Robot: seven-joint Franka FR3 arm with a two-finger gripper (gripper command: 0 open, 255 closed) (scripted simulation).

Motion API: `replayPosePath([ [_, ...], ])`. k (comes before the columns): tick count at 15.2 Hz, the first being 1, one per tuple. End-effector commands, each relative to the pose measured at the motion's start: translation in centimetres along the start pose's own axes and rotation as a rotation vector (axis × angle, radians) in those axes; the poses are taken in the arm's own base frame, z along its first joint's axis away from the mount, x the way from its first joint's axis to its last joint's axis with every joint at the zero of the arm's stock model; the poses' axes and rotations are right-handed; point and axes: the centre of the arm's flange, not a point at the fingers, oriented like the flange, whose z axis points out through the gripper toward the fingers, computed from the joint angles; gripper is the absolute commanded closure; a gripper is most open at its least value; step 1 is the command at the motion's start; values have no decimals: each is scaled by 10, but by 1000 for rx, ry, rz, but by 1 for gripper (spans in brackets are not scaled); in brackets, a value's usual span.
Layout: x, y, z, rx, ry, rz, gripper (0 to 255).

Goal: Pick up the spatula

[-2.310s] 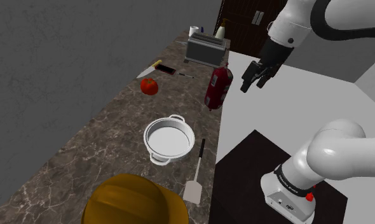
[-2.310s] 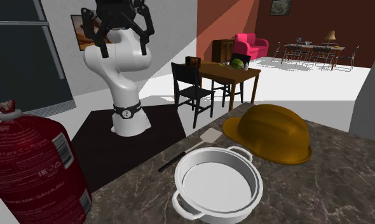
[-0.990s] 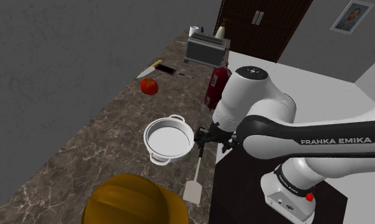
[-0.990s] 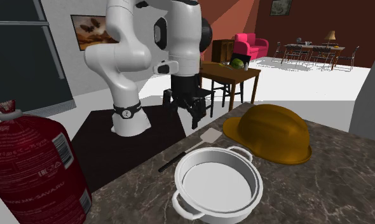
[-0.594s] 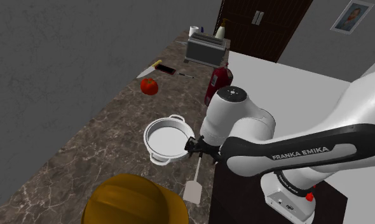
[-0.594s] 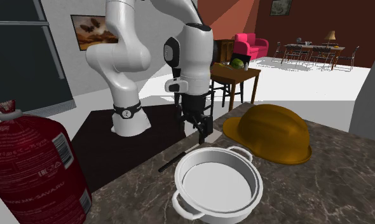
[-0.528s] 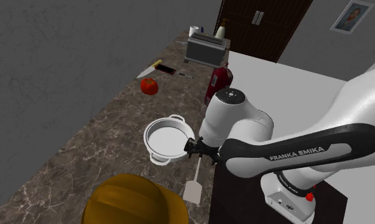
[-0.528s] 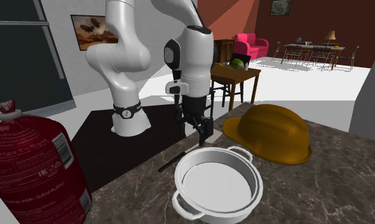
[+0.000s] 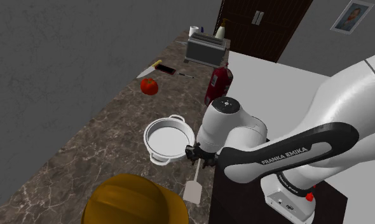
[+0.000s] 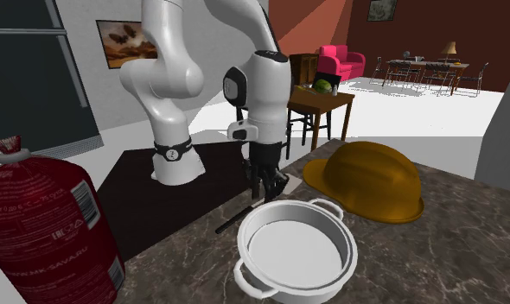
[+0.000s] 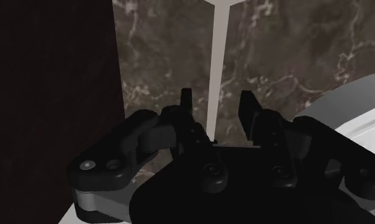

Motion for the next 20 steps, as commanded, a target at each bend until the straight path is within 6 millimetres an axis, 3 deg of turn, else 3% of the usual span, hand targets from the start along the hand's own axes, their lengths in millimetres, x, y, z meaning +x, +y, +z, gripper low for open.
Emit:
replayPosePath([
  [1,1,1,1,-3,-1,4,255],
  [8,1,1,2,-3,-1,4,255],
  [20,6,1,-61,-3,-1,4,255],
])
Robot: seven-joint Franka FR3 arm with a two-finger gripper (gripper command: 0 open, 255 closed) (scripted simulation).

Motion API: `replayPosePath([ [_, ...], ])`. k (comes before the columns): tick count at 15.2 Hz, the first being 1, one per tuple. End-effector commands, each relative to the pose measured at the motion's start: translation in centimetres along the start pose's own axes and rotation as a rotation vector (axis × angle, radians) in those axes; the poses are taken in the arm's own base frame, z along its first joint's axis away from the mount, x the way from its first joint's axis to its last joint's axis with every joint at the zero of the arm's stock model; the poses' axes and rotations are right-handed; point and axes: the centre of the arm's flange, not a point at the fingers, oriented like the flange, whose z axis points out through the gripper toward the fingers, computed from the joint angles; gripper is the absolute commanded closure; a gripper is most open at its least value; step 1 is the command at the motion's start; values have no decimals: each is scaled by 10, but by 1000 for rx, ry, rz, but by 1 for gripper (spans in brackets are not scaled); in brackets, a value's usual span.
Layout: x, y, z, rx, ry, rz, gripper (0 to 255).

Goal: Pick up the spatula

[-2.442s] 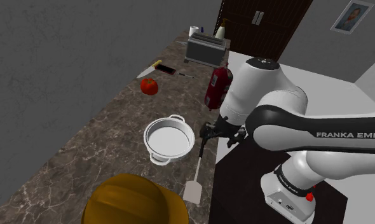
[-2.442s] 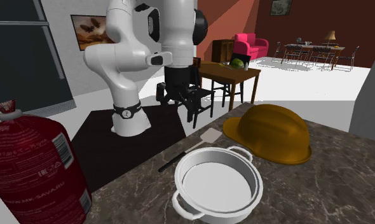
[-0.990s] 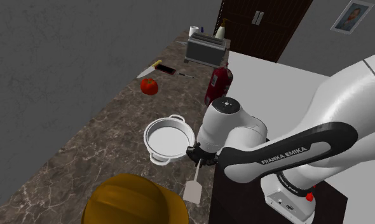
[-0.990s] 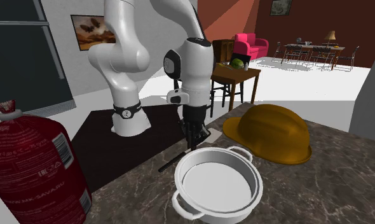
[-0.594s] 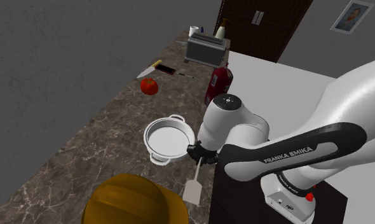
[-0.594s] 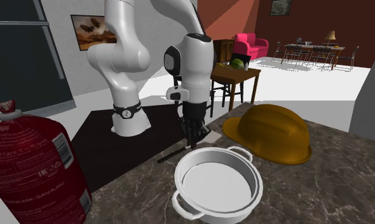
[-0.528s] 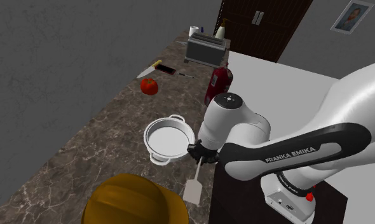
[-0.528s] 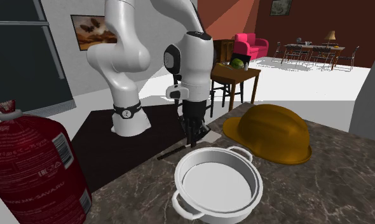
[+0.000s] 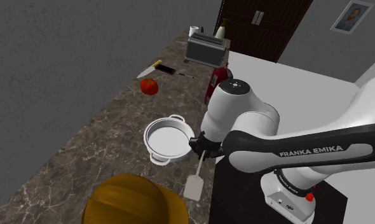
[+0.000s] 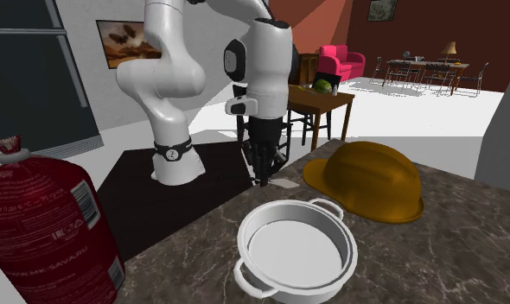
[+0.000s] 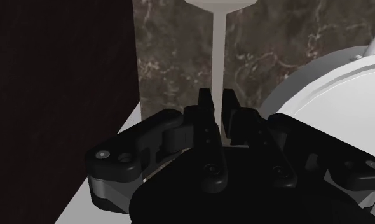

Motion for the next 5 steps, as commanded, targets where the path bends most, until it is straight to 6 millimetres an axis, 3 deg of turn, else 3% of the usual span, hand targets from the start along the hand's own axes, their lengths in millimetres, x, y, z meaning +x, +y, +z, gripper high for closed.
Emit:
replayPosePath([
  [1,2,0,-10,-1,-1,0,255],
  [5,3,0,-22,-1,-1,0,255],
])
